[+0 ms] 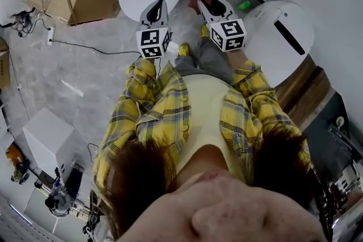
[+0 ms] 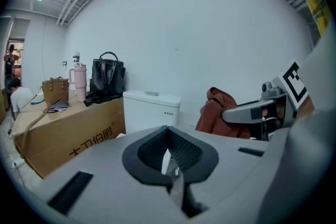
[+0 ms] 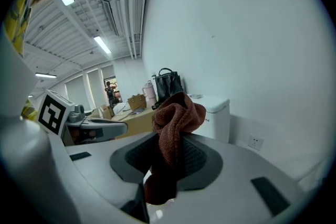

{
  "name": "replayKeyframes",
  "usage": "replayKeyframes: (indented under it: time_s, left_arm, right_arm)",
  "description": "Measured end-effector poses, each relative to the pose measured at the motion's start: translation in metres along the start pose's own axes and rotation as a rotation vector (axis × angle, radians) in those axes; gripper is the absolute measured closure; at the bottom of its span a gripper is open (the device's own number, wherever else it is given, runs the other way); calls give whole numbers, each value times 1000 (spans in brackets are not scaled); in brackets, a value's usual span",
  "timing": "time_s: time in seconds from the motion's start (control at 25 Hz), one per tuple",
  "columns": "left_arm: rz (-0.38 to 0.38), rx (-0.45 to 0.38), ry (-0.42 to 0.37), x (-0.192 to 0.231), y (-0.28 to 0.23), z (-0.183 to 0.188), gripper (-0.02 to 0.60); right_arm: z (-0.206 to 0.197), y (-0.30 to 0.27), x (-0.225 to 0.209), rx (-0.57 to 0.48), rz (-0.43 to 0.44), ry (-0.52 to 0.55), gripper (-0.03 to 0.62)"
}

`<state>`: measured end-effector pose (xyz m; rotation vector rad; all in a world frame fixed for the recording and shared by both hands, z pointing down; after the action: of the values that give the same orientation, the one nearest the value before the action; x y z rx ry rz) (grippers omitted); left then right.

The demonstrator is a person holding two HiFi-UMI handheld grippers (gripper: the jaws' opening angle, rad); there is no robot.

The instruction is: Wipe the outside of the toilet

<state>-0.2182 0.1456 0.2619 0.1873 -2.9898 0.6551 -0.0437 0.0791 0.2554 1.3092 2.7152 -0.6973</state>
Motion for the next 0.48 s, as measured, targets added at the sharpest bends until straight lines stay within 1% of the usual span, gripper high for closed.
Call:
replayKeyframes:
  time_s: [0.36,0.48]
  left_arm:
    - [-20,-72,41,-8,35,31,574]
    - [-14,-86,39,-9,45,37,574]
  right_arm:
    - [26,35,18,-35,-23,25,474]
    - [31,42,20,-42,-41,25,474]
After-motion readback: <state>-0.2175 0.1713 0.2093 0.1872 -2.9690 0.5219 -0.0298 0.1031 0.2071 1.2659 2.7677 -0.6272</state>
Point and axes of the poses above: the fingertips, and each gripper's own axes: y backward along the fingers, x to its left, z out of its top, the point moved 6 cm from there along y, backward along the fingers, and after that the axes turned 3 degrees about -z, right-handed, at the moved point
